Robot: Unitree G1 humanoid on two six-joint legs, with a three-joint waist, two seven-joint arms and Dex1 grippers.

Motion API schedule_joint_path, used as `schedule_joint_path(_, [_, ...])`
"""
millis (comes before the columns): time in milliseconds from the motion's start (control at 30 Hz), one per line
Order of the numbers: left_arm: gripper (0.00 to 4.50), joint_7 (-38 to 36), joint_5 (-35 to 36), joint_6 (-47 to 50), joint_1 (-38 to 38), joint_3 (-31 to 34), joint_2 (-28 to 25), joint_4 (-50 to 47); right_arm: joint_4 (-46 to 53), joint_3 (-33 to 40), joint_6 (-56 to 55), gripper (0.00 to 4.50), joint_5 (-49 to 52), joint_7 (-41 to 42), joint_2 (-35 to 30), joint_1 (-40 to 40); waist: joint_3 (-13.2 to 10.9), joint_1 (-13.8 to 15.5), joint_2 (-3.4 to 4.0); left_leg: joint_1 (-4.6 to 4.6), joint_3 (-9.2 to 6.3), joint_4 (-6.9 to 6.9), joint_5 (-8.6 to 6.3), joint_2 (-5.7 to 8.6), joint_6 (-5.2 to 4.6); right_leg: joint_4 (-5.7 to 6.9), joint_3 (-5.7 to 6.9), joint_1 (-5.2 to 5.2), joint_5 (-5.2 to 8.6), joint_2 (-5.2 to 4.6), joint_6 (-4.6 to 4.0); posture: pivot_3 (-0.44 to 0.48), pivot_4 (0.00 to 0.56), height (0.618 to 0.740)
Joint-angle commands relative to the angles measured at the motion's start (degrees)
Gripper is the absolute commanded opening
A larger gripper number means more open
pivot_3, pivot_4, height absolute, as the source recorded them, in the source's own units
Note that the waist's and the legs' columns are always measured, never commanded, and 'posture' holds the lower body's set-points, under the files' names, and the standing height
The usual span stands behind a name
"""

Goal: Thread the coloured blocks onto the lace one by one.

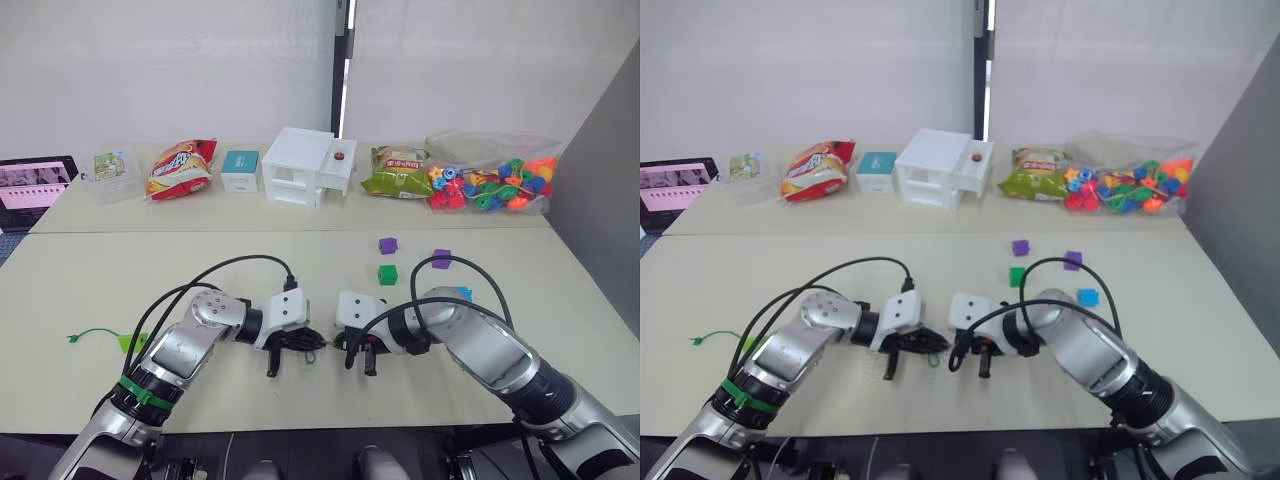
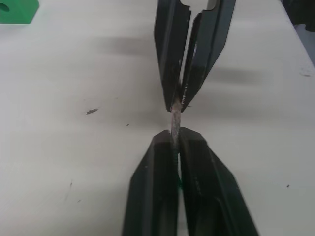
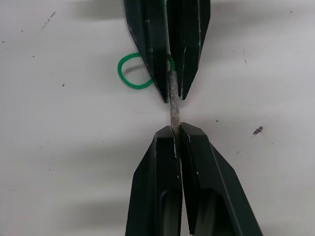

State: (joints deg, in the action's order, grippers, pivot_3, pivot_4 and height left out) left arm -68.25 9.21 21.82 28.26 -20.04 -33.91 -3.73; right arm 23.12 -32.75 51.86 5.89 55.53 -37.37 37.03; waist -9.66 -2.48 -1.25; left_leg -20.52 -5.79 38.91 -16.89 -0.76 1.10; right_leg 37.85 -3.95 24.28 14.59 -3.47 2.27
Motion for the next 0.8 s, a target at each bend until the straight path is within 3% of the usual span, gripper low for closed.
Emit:
schedule_joint_path(33, [0.02,-0.09,0.97,0.59,0.69,0.93,0.04,-0.95,2.0,1.72,-0.03,0.0,0.66,-0.22,-0.41,-0.13,0.0,-0.01,0.0,0.0,0.0,0.0,0.0,0.0,0.0,0.0,0.0,0.0,0.0,0.0,0.0,0.0,0.15,0.74])
schedule_joint_path(300, [0.02,-0.59,1.47,1.62,0.73,1.0,-0.26,-1.55,2.07,1.99,-0.62,0.0,0.23,-1.04,-0.33,-1.01,0.0,0.0,0.0,0.0,0.0,0.0,0.0,0.0,0.0,0.0,0.0,0.0,0.0,0.0,0.0,0.0,0.15,0.74])
schedule_joint_path(333, [0.0,-0.68,1.52,1.78,0.73,1.0,-0.32,-1.6,2.35,2.56,-0.65,0.68,0.32,-1.46,-0.3,-1.45,0.0,0.01,0.0,0.0,0.0,0.0,0.0,0.0,0.0,0.0,0.0,0.0,0.0,0.0,0.0,0.0,0.15,0.74])
schedule_joint_path(500, [0.0,-1.44,1.52,2.36,0.66,1.1,-1.13,-1.81,6.09,9.52,1.64,2.38,2.29,-5.07,-0.06,-6.1,0.0,0.08,0.0,-0.02,0.0,0.0,0.0,0.0,0.0,-0.01,0.0,0.0,0.0,0.0,0.0,0.0,0.15,0.74])
schedule_joint_path(633, [0.0,-1.78,1.57,2.49,0.69,1.87,-2.07,-1.69,14.54,22.61,8.53,3.77,6.88,-9.16,1.56,-14.75,0.0,0.35,0.0,-0.07,-0.03,0.0,0.0,0.0,0.0,-0.05,0.0,0.0,0.0,0.0,0.0,0.0,0.15,0.74])
schedule_joint_path(667, [0.0,-1.78,1.68,2.66,0.58,2.24,-2.49,-1.97,17.32,26.85,9.87,4.03,8.08,-10.64,2.79,-18.34,0.01,0.6,-0.01,-0.12,-0.06,0.0,0.0,0.0,0.0,-0.1,0.02,0.0,0.0,0.0,0.0,0.0,0.15,0.74])
schedule_joint_path(800, [0.0,-1.8,2.66,3.64,-0.39,3.81,-4.31,-3.88,25.36,37.45,10.69,4.03,8.41,-18.19,8.52,-31.51,0.01,0.95,-0.01,-0.16,-0.1,-0.02,-0.01,0.0,-0.01,-0.13,0.06,0.0,0.0,0.0,0.0,0.0,0.15,0.74])
